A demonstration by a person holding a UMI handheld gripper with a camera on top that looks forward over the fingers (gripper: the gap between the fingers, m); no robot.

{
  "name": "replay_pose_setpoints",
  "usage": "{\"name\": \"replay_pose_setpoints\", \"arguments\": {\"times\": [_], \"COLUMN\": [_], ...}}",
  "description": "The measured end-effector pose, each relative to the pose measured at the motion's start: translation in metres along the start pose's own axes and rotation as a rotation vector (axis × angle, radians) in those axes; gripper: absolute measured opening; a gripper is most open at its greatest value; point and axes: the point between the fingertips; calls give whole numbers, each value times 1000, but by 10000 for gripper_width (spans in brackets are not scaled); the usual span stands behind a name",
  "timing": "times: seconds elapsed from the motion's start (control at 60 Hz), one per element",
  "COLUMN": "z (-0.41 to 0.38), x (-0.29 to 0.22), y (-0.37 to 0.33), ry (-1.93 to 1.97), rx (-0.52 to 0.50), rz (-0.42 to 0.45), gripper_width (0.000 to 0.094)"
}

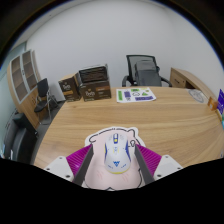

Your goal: Arrange mouse

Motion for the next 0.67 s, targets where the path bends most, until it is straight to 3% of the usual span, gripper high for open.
{"name": "replay_pose_setpoints", "arguments": {"times": [0.3,0.667], "z": [-40,-41], "x": [6,79], "y": [-121,-282], "ry": [128,149], "rx": [-56,-116], "rz": [92,177], "gripper_width": [832,832]}}
Point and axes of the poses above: the point between the fingertips, and its own axes, seen from behind it with the camera up: z to the right, x down, y forward, the way the camera looks, and after that the axes turned 5 degrees about -x, right-handed
